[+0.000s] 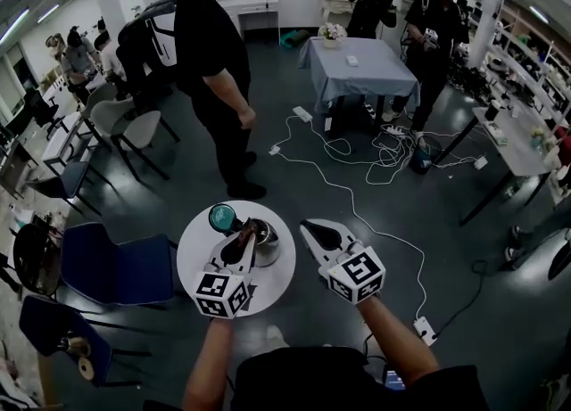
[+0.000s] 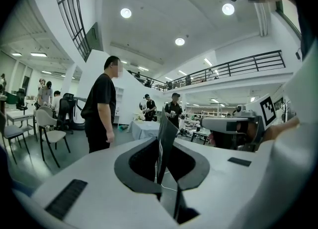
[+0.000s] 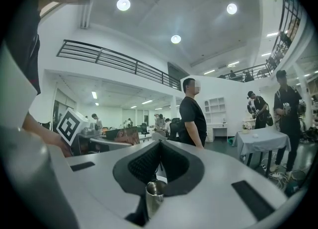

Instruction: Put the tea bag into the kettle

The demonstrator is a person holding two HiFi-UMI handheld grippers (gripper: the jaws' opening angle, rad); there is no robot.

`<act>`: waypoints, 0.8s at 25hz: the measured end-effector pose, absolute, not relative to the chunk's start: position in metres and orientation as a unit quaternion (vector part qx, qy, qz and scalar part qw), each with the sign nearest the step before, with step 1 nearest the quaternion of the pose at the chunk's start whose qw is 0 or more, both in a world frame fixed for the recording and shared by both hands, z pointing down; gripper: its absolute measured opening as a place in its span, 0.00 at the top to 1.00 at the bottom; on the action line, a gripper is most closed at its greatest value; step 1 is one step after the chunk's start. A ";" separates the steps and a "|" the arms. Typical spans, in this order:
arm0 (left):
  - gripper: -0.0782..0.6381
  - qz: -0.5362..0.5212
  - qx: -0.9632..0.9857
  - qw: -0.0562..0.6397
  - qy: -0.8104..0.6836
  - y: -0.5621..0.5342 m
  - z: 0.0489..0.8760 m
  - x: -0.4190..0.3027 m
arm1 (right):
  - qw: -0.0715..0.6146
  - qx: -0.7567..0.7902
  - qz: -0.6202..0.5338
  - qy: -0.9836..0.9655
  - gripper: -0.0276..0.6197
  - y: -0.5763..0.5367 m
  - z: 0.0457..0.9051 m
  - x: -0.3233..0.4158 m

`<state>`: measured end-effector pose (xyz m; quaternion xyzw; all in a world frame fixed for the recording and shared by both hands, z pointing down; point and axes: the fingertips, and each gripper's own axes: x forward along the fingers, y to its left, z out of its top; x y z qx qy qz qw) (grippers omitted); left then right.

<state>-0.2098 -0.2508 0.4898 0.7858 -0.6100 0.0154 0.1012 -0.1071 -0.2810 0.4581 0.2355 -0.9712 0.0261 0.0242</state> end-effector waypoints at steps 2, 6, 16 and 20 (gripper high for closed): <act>0.84 0.018 0.789 0.107 -0.605 -0.259 0.494 -0.219 | 0.026 0.242 0.026 -0.970 0.93 -0.287 0.458 -0.114; 0.84 0.025 0.795 0.119 -0.594 -0.275 0.504 -0.228 | 0.030 0.257 0.026 -0.966 0.93 -0.301 0.458 -0.119; 0.84 0.062 0.810 0.139 -0.567 -0.311 0.543 -0.255 | 0.045 0.295 0.028 -0.954 0.93 -0.327 0.472 -0.139; 0.84 0.080 0.811 0.158 -0.558 -0.324 0.570 -0.263 | 0.055 0.307 0.030 -0.950 0.93 -0.337 0.481 -0.143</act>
